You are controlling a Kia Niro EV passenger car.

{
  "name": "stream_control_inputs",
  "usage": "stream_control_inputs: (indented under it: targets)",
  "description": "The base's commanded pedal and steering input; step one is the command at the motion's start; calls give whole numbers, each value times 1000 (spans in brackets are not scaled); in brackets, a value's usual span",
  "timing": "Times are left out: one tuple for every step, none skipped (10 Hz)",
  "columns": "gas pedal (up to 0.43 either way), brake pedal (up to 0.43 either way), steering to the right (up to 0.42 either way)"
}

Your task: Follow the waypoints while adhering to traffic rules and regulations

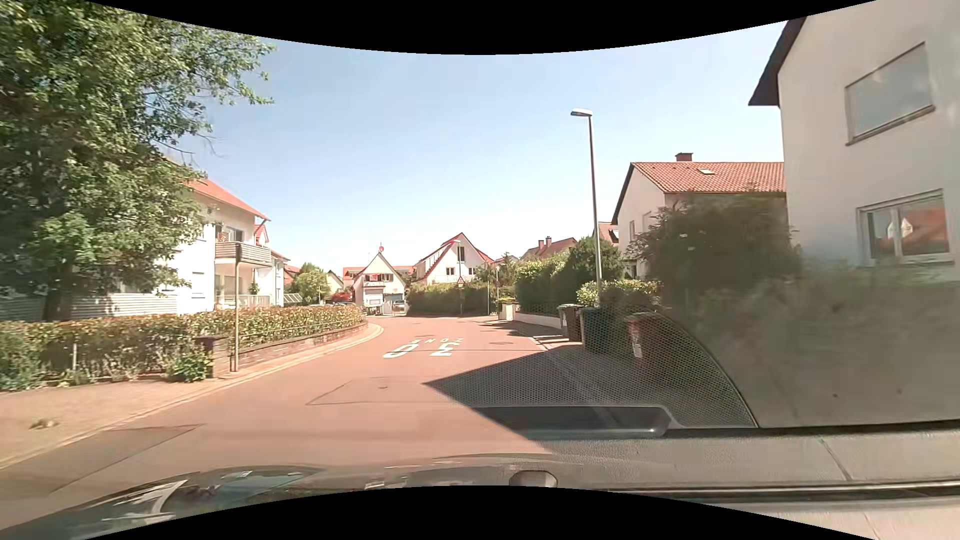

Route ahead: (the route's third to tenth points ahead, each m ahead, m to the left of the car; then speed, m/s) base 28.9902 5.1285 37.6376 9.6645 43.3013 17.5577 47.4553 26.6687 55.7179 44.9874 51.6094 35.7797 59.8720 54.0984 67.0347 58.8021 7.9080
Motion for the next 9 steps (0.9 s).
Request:
stream_control_inputs:
  targets:
    - [59,0,-2]
    - [59,0,-2]
    - [59,0,-2]
    - [47,0,-2]
    - [47,0,-1]
    - [47,0,-1]
    - [47,0,-1]
    - [39,0,-1]
    - [39,0,-1]
